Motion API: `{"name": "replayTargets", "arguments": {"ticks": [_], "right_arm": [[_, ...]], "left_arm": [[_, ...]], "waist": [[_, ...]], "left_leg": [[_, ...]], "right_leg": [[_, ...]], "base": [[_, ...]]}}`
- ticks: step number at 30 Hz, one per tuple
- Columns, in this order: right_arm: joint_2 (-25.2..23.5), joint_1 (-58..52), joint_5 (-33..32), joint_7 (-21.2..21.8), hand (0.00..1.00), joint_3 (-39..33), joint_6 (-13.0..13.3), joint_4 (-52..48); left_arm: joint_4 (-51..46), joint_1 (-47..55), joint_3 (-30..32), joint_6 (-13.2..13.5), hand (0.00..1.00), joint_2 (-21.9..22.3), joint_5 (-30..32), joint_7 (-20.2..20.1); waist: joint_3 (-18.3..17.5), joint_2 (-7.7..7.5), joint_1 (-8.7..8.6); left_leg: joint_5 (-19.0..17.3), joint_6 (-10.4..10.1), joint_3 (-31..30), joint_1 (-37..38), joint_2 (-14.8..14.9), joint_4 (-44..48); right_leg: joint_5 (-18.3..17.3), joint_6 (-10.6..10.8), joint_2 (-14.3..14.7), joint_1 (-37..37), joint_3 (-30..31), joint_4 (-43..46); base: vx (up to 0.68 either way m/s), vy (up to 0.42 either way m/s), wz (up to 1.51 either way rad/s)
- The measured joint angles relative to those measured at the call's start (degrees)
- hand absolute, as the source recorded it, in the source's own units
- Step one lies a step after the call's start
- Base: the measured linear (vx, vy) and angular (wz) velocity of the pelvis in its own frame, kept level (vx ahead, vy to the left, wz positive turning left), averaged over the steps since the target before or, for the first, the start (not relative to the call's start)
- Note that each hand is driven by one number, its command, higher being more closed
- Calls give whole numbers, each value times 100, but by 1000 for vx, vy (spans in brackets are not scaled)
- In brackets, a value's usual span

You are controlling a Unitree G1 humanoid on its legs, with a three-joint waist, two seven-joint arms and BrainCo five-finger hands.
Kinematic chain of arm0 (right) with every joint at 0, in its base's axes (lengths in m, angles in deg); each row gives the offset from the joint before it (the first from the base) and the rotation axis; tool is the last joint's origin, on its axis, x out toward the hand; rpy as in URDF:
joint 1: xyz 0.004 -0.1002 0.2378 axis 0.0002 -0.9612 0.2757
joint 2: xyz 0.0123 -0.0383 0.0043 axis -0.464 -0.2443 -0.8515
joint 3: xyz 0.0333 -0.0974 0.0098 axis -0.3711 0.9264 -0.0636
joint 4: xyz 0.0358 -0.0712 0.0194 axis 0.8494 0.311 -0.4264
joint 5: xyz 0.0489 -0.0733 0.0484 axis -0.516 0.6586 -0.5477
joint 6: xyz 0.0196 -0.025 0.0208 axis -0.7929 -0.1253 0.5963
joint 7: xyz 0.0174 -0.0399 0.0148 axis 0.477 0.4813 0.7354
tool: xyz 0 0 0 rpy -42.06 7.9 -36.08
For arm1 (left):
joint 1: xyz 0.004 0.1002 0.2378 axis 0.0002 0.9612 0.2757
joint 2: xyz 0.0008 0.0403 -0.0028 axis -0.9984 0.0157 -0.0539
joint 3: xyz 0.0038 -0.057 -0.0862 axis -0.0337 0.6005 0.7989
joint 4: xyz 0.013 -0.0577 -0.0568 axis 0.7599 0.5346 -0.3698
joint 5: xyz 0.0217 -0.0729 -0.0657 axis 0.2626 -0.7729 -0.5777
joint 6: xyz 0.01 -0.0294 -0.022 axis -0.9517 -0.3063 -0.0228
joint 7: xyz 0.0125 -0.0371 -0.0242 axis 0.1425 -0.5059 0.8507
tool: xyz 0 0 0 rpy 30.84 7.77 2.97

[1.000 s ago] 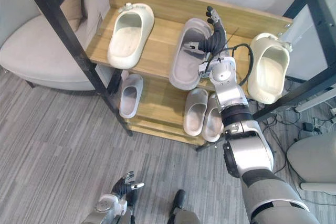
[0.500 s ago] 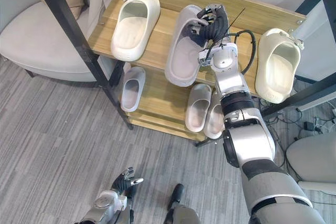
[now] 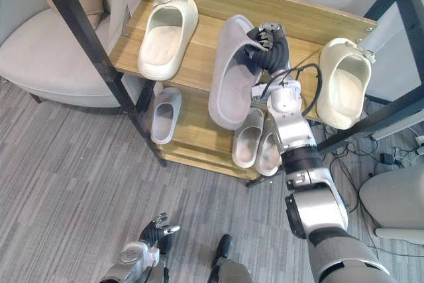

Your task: Organize the slippers on the shoe rack

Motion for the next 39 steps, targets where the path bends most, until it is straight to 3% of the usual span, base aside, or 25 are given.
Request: {"name": "replayTargets", "arguments": {"ticks": [8,11,16,24,29,31,33,36,38,39], "right_arm": [[-404,-1266,-12,156,100,-105,359,-1872],[-440,-1602,-14,337,100,-95,586,-2497],[-510,-2354,-345,773,100,229,725,-3129],[-868,-4068,-540,1562,100,1113,716,-3083],[-871,-4455,-529,1660,100,1157,544,-2399],[-871,-4450,-483,1642,100,1158,498,-2109],[-849,-4378,-463,1629,100,1176,476,-1922],[-675,-3617,-460,1603,100,1331,439,-1392],[-503,-3100,-461,1553,100,1345,436,-1128],[-280,-2511,-459,1466,100,1342,425,-903]], "left_arm": [[221,110,-20,0,0,37,190,-23],[310,135,-37,3,0,43,247,-44],[415,179,-75,7,0,31,327,-130],[686,115,-201,9,0,24,502,-174],[782,110,-343,8,0,19,523,-236],[774,99,-412,9,0,2,522,-240],[774,12,-425,20,0,4,494,-242],[715,-289,-469,43,0,-48,315,-212],[625,-411,-465,54,0,-60,160,-207],[453,-508,-446,125,0,-104,9,-204]], "waist": [[-419,90,-103],[-557,135,-112],[-726,138,-146],[-834,225,-223],[-895,316,-241],[-864,395,-239],[-765,460,-234],[-306,547,-236],[-110,615,-232],[109,690,-208]], "left_leg": [[-5,3,113,91,56,17],[-4,4,131,150,69,18],[-5,6,144,227,85,16],[-10,0,121,444,57,17],[-25,-14,76,481,60,19],[-211,-44,102,343,86,210],[-535,-21,123,-229,134,1073],[-1069,-29,122,-1237,162,2687],[-1256,-39,71,-1704,177,3207],[-1493,-29,48,-2268,218,3789]], "right_leg": [[-1,0,47,11,156,14],[-2,-1,52,38,192,51],[-4,2,45,98,219,65],[-9,19,55,385,172,-25],[-71,87,57,491,140,-50],[-249,62,25,301,167,240],[-581,47,-115,-265,229,1106],[-1208,-74,-385,-1234,296,2723],[-1397,-119,-459,-1660,287,3227],[-1702,-113,-569,-2183,287,3804]], "base": [[-26,-7,-9],[-33,1,-5],[-6,1,-1],[6,1,3],[-2,-1,2],[-43,2,-4],[-19,2,0],[-80,-6,5],[-165,-45,17],[-221,-56,16]]}}
